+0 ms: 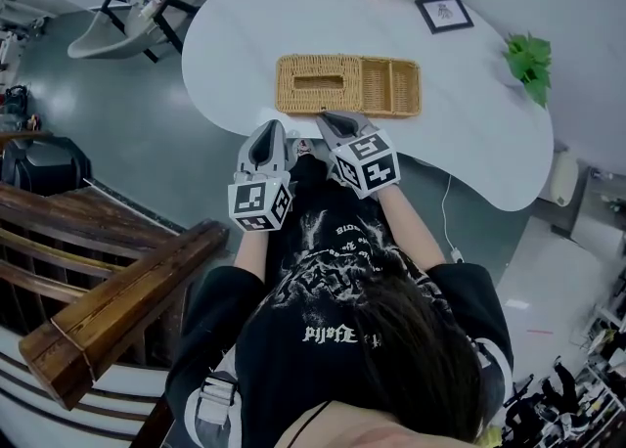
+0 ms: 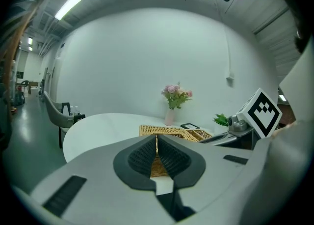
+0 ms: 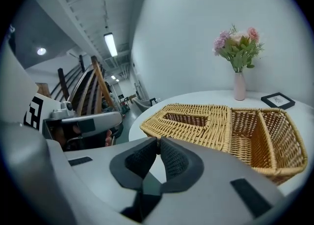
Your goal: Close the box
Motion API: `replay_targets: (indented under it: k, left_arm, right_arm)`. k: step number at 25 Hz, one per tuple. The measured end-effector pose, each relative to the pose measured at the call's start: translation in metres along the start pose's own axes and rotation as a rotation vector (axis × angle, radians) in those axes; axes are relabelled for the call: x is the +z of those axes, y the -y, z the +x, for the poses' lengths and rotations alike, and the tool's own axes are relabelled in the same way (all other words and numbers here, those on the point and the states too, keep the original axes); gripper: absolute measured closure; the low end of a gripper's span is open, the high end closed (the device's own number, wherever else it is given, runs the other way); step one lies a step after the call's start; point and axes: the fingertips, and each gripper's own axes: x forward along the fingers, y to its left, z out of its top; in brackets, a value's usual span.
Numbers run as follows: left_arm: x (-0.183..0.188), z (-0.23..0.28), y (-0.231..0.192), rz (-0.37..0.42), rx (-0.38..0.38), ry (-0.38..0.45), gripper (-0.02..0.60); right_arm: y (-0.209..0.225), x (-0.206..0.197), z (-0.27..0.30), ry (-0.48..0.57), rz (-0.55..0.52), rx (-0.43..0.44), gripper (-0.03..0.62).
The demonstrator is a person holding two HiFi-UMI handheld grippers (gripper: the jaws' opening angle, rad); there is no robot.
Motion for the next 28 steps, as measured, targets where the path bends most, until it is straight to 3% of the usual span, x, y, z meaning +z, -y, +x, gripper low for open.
replay_targets:
  k: [1,3,8,13,19,25,28]
  left_arm:
    - [0.001,0.001,0.001,-0.002,-0.004,0.003,0.554]
    - [0.002,0.003,0.002,-0.006,-0.013,0.009,0.554]
    - [0.006,0.009,0.006,-0.015,-0.037,0.024,0.554]
    - [0.012,0.013,0.010,-0.006,-0.060,0.038,0.554]
    - [0.023,0.020,0.015,0.027,-0.065,0.067,0.554]
    - [0.028,0.024,0.022,0.044,-0.082,0.085,0.554]
    - [0.030,0.027,0.023,0.054,-0.087,0.090,0.554]
  right_arm:
    - [-0.003,0.002,-0.001,0.013,0.015,0.024,0.531]
    - [-0.013,0.007,-0.003,0.047,0.043,0.090,0.409]
    - [-0.026,0.017,-0.010,0.095,0.013,0.137,0.385]
    - [-0.018,0.037,-0.024,0.178,-0.018,0.082,0.385]
    - [0.024,0.049,-0.047,0.312,0.049,-0.093,0.391]
    - [0.037,0.049,-0.054,0.327,0.029,-0.175,0.462]
    - [0.041,0.051,-0.056,0.334,0.012,-0.216,0.536]
